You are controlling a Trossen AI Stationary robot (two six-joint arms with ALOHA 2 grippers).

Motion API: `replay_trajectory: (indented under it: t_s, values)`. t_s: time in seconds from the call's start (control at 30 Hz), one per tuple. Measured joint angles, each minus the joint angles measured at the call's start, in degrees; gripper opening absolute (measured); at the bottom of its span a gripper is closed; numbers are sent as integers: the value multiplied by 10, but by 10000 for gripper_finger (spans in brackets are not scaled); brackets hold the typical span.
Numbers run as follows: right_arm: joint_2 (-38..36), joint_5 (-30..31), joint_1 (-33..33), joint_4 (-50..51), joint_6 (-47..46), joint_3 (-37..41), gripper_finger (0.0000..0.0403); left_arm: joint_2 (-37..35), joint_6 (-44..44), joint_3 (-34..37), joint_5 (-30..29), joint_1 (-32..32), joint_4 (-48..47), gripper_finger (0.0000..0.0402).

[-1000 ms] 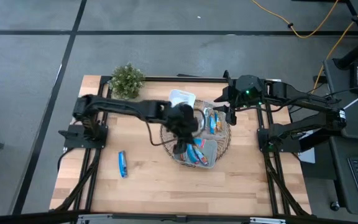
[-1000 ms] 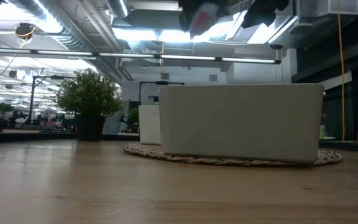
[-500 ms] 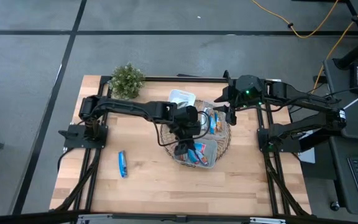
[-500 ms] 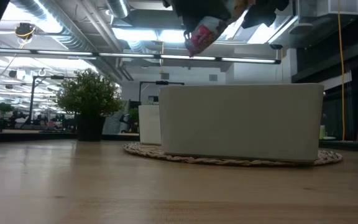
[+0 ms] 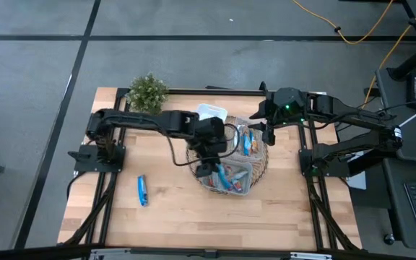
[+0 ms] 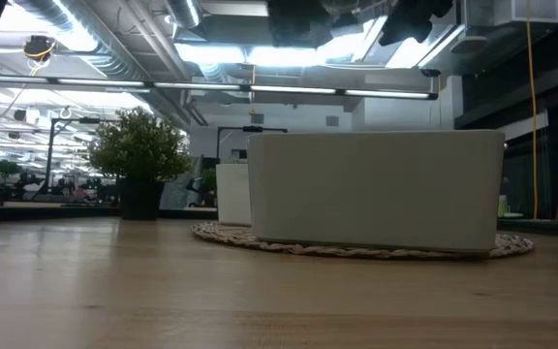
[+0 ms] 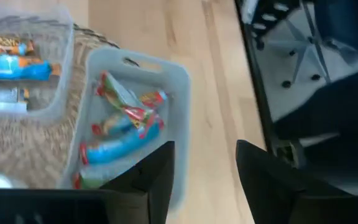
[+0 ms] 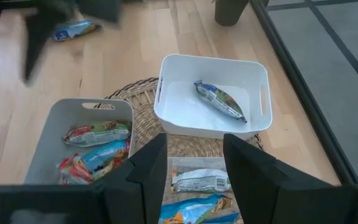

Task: Pick and place Granola Bars by type
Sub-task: Put the red granola bar into the gray bin, then put the blue granola bar into the white bin

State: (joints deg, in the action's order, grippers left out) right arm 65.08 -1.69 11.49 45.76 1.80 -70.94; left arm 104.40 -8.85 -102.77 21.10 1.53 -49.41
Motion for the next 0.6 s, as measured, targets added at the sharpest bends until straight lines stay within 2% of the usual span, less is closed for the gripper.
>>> replay_trajectory:
  t_s: [0.13, 0.37, 0.5, 0.6]
  values:
    - [0, 0, 0, 1, 0, 0, 160, -40, 29, -44, -21, 25, -148, 159]
    - [0, 1, 0, -1, 16, 0, 160, -130, 49, -64, -171, 117, -354, 146]
    - [0, 1, 0, -4, 17, 0, 160, -155, 53, -64, -246, 164, -410, 147]
    - [0, 1, 0, -5, 17, 0, 160, -165, 51, -64, -267, 185, -406, 148]
